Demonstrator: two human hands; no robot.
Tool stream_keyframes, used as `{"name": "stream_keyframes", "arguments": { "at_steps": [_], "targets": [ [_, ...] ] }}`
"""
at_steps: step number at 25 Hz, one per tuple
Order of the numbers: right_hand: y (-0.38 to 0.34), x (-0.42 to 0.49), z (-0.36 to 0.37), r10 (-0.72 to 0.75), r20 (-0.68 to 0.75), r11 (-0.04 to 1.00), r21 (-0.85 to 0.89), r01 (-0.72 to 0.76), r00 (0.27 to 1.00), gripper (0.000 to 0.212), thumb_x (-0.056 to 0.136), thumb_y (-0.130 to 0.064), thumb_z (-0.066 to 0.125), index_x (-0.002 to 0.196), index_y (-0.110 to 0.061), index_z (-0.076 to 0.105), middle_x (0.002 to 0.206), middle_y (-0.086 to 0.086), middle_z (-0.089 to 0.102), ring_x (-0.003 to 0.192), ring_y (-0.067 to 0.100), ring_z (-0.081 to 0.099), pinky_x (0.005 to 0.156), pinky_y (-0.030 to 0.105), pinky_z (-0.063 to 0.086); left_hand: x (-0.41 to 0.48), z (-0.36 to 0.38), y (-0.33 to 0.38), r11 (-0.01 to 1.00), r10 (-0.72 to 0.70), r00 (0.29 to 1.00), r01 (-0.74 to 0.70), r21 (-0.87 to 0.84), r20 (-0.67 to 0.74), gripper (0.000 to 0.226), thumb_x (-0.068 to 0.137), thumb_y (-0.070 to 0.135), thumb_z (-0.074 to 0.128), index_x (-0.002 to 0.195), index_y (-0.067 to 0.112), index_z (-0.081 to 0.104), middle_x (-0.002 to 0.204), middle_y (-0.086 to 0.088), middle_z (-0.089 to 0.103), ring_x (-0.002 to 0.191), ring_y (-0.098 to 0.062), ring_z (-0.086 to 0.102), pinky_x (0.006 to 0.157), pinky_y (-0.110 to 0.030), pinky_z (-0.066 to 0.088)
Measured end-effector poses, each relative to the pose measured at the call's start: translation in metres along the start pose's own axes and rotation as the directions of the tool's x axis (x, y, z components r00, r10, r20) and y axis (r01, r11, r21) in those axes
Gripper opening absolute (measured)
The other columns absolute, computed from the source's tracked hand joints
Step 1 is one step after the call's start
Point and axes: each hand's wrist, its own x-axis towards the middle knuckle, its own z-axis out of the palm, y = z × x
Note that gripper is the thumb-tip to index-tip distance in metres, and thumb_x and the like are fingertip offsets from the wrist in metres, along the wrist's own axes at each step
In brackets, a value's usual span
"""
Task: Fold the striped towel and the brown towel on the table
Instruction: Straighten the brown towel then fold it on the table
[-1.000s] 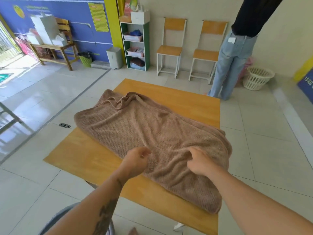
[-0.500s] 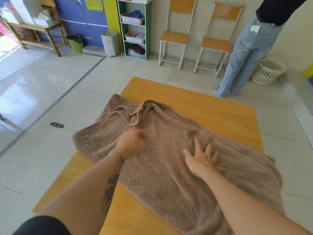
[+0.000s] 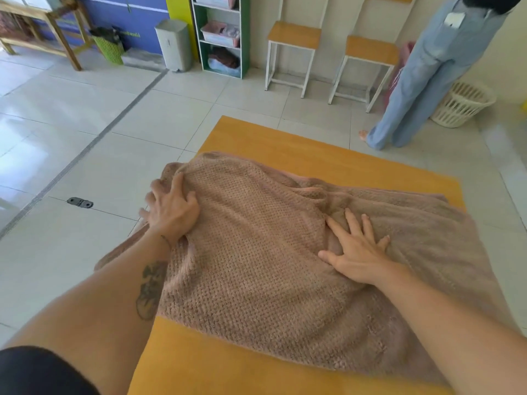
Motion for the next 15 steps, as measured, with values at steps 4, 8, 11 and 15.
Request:
{"name": "stream_keyframes", "arguments": {
  "at_steps": [4, 8, 11, 15],
  "targets": [
    [-0.028, -0.013, 0.002, 0.153, -0.246, 0.987, 0.087, -0.136, 0.957, 0.072, 0.092, -0.057, 0.044, 0.154, -0.041, 0.012, 0.165, 0.002, -0.003, 0.151, 0.033, -0.004, 0.114, 0.071, 0.005, -0.014, 0.005, -0.032, 0.997, 0.056, 0.997, -0.058, -0.047, -0.054, 0.057, 0.098, 0.051, 0.034, 0.15, 0.047, 0.011, 0.142, -0.017, 0.038, 0.122, -0.043, 0.044, 0.104, -0.062, 0.032],
    [-0.066, -0.061, 0.036, 0.277, -0.15, 0.95, 0.189, -0.247, 0.949, 0.076, 0.091, -0.06, 0.035, 0.155, -0.033, 0.005, 0.163, 0.01, -0.006, 0.15, 0.035, -0.014, 0.112, 0.072, -0.001, -0.021, 0.004, -0.046, 1.0, -0.007, 0.999, 0.007, 0.008, -0.053, 0.059, 0.098, 0.051, 0.037, 0.151, 0.042, 0.013, 0.136, -0.02, 0.044, 0.122, -0.043, 0.044, 0.103, -0.059, 0.034],
    [-0.066, -0.044, 0.029, 0.19, -0.037, 0.972, 0.145, -0.183, 0.981, 0.08, 0.09, -0.068, 0.031, 0.156, -0.039, -0.005, 0.164, 0.006, -0.018, 0.148, 0.034, -0.024, 0.112, 0.073, -0.005, -0.048, 0.002, -0.057, 0.997, 0.015, 0.985, -0.001, 0.076, -0.174, 0.053, 0.098, 0.037, 0.043, 0.149, 0.034, 0.028, 0.129, -0.019, 0.047, 0.116, -0.04, 0.045, 0.1, -0.056, 0.037],
    [-0.061, 0.007, -0.003, -0.038, 0.017, 0.996, 0.086, 0.036, 0.999, 0.075, 0.093, -0.063, 0.039, 0.155, -0.045, 0.0, 0.165, -0.001, -0.017, 0.15, 0.026, -0.022, 0.117, 0.064, -0.005, -0.106, 0.0, -0.067, 0.994, -0.094, 0.973, 0.08, -0.073, -0.212, 0.045, 0.097, 0.027, 0.042, 0.141, 0.028, 0.038, 0.124, -0.018, 0.047, 0.109, -0.041, 0.049, 0.09, -0.054, 0.042]
  ]
}}
